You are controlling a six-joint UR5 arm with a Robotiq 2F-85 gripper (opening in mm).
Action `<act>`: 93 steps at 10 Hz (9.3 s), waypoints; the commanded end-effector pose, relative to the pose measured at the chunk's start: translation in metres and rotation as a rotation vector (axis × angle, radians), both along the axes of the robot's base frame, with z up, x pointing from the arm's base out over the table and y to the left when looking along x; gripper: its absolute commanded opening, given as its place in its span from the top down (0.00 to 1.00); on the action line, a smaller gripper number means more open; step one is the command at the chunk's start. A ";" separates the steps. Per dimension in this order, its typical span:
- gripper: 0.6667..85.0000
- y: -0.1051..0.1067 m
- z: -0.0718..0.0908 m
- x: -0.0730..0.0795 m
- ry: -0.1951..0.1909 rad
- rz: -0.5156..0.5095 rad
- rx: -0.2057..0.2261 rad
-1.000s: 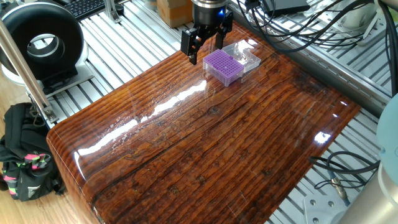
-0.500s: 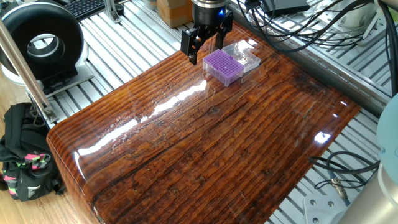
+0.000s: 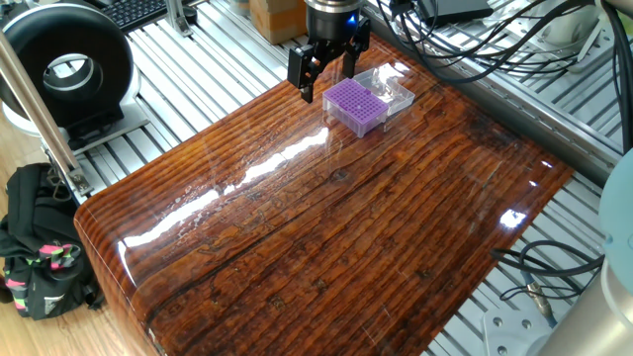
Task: Insert a small pipette tip into the holder for small pipette tips
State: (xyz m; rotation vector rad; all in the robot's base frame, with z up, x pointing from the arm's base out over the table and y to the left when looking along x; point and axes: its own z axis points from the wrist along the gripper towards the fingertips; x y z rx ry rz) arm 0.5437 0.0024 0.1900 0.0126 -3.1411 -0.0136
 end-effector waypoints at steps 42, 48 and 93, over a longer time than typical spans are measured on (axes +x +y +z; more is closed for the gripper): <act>1.00 0.042 -0.061 -0.047 -0.043 0.726 -0.006; 1.00 -0.029 -0.054 -0.049 0.101 0.992 -0.240; 0.66 0.067 -0.175 0.049 -0.074 1.922 -0.018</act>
